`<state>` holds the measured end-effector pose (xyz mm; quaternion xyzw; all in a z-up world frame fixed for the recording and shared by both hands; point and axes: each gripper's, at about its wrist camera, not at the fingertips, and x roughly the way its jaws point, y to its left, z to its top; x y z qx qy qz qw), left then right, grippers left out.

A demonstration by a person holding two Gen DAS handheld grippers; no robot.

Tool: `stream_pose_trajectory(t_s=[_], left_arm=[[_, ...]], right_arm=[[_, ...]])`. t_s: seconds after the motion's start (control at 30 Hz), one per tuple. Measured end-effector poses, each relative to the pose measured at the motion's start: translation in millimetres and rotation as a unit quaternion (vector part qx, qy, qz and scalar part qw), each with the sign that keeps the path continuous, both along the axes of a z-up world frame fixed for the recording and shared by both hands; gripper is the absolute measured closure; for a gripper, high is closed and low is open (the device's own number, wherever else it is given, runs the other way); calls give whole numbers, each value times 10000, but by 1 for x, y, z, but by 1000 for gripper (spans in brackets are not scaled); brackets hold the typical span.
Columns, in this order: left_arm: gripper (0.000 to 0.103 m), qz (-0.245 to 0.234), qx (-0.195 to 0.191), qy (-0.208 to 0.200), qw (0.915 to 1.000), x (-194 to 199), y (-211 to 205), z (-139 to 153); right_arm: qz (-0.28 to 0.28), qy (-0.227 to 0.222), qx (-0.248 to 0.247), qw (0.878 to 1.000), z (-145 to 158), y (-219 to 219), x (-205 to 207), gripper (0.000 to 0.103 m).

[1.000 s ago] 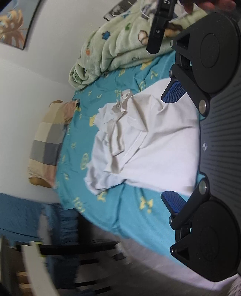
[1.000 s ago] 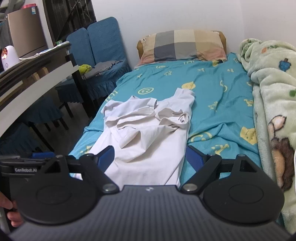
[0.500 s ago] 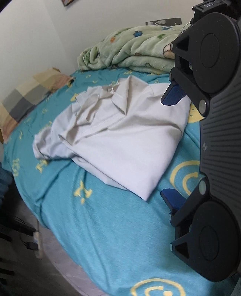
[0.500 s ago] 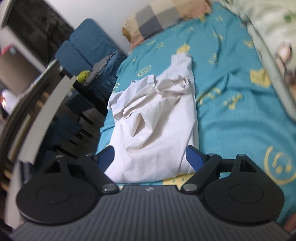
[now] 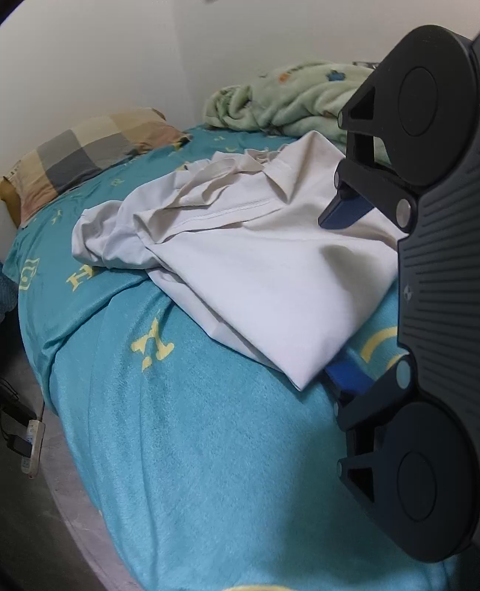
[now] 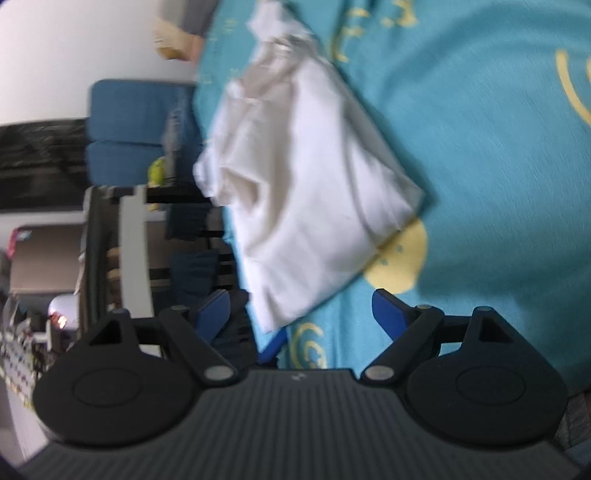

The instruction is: Fold clothes

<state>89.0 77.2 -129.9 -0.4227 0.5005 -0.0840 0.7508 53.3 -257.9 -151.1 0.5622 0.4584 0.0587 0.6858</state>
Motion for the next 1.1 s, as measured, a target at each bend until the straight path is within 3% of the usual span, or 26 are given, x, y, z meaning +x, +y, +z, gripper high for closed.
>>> stream_pose_trajectory(t_s=[0.07,0.13,0.2,0.23,0.27,0.33,0.37,0.5,0.7,0.93,1.1], left_arm=[[50,35,-42,-99,9999,2,0,1],[56,13,-80,-206,9998,3,-2,2],[69,10,-79,-274,9996,3,-3,4],[82,24,-85,-308,9995,2,-3,4],[91,37,-91,-342,9994,2,-3,5],[95,76,-198,-504,9985,-1,-2,10],[96,82,-240,-618,9978,-3,-1,13],[98,30,-269,-1092,9936,-18,2,45],[99,49,-395,-1470,9883,-50,-1,101],[99,100,-634,-1675,9838,-133,9,154],[99,135,-543,-1581,9858,-169,9,175]], right_arm=[[-93,62,-177,9998,-4,1,6,26],[-152,88,-439,9989,-6,3,13,28],[-102,70,-686,9976,-7,6,19,41],[-91,75,-776,9969,-7,7,22,49],[-114,106,-860,9962,-9,6,23,63],[-124,90,-970,9952,-8,5,24,84],[-150,21,-992,9949,-6,5,23,89],[-255,-414,-1183,9918,12,0,11,94],[-387,-1076,-1480,9823,71,-9,-22,95],[-513,-1593,-1620,9725,126,-11,-94,95],[-465,-1677,-1727,9695,137,-10,-132,95]])
